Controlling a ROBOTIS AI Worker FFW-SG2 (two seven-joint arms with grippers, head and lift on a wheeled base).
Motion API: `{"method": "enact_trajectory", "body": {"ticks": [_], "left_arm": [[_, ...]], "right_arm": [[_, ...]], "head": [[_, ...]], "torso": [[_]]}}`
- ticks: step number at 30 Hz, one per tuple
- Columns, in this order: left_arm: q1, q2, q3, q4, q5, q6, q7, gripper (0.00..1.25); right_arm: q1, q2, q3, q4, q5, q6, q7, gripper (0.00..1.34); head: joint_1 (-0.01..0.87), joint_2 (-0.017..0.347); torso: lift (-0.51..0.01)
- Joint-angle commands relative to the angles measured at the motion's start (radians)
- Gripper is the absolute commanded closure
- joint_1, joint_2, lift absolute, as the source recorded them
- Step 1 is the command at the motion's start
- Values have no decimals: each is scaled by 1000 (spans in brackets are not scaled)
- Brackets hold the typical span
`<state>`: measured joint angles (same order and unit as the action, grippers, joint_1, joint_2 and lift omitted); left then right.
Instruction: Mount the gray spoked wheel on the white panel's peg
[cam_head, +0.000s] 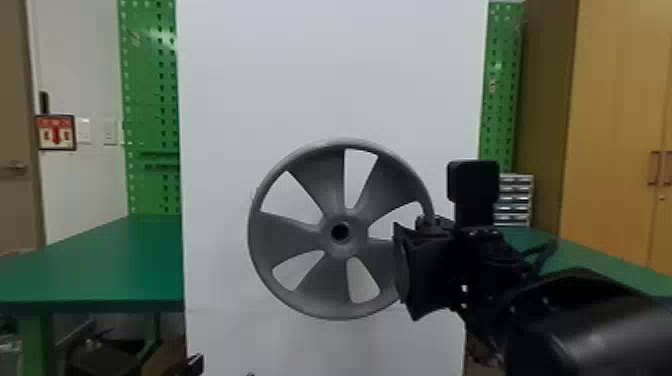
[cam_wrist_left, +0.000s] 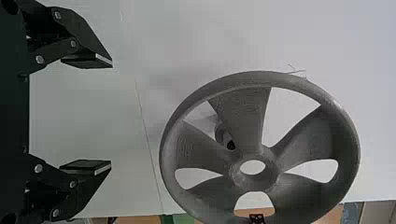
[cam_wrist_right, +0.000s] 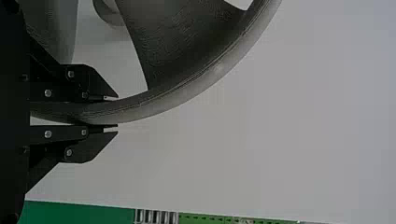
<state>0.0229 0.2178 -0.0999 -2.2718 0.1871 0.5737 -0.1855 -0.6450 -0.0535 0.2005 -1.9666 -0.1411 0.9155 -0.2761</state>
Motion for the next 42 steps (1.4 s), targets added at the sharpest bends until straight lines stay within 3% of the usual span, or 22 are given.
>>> {"method": "enact_trajectory", "body": {"ticks": [1, 42], "left_arm": [[-1, 0, -1, 0, 0, 0, 0, 481], [-12, 6, -12, 0, 0, 3, 4, 481]], "right_arm": [[-12, 1, -1, 23, 0, -1, 0, 1181], [-90, 11, 4, 163, -23, -29, -15, 1181]], "head": [[123, -8], [123, -8]], "torso": [[-406], [-406]]}}
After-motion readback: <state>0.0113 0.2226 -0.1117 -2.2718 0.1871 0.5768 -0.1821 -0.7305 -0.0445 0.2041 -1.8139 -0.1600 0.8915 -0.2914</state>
